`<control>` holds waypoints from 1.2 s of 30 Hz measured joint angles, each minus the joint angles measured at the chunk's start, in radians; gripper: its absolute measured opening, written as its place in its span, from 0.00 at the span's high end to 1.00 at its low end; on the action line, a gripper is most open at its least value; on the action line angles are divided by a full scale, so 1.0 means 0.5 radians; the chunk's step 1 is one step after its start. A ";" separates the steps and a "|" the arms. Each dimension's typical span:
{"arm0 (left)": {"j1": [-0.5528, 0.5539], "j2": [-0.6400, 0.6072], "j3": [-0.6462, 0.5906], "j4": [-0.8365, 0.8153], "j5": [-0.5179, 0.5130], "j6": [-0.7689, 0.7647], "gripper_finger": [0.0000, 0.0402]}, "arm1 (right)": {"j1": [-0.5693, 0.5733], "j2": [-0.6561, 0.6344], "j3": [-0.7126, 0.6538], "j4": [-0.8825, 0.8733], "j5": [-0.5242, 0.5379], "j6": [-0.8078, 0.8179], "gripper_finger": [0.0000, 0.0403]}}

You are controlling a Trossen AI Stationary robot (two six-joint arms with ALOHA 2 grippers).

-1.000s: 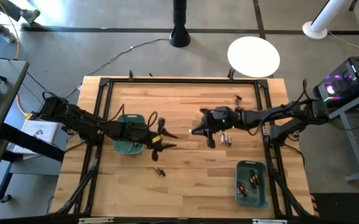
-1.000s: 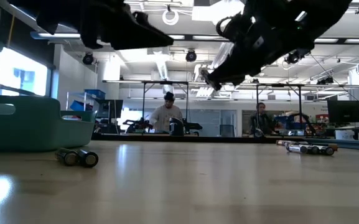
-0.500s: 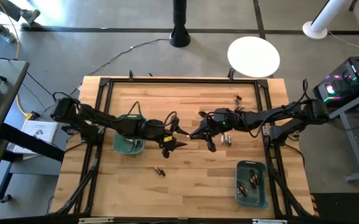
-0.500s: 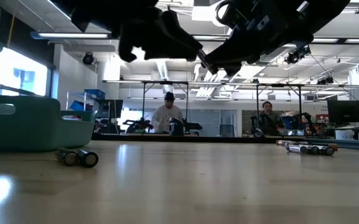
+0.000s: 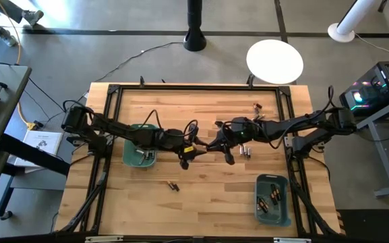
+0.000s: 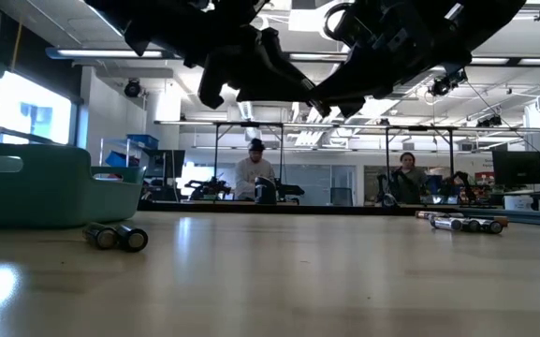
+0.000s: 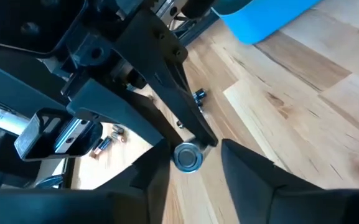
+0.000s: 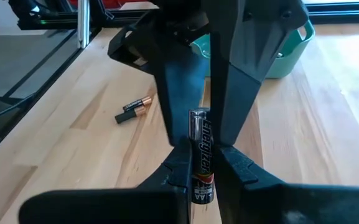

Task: Sort batteries
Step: Put the silver battery into the green bin

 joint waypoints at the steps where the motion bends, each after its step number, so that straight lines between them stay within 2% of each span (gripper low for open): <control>1: 0.000 0.000 0.000 0.000 0.000 0.000 0.69 | 0.000 0.000 0.000 -0.001 -0.004 -0.001 0.94; 7: 0.010 0.000 0.000 0.008 0.071 -0.005 0.82 | 0.000 0.000 0.000 -0.007 -0.055 -0.006 0.94; 13: 0.011 0.000 -0.001 0.015 0.178 -0.037 0.88 | 0.001 0.000 0.000 -0.009 -0.091 0.005 0.93; 18: -0.018 0.000 -0.002 0.011 0.142 -0.119 0.90 | -0.002 0.000 0.000 -0.016 -0.050 0.114 0.85; 24: -0.149 -0.008 -0.002 -0.111 -0.251 -0.189 0.90 | -0.040 0.000 0.000 -0.095 0.163 0.188 0.64; 27: -0.235 -0.035 -0.002 -0.290 -0.378 -0.321 0.90 | -0.084 0.000 0.000 -0.148 0.368 0.195 0.57; 29: -0.279 -0.084 -0.002 -0.445 -0.475 -0.458 0.90 | -0.098 0.000 0.000 -0.175 0.514 0.211 0.55; 31: -0.328 -0.154 -0.002 -0.646 -0.659 -0.585 0.90 | -0.101 0.000 0.000 -0.208 0.632 0.223 0.54; 36: -0.526 -0.494 -0.002 -1.345 -1.175 -1.060 0.90 | -0.101 0.000 0.000 -0.210 0.673 0.188 0.54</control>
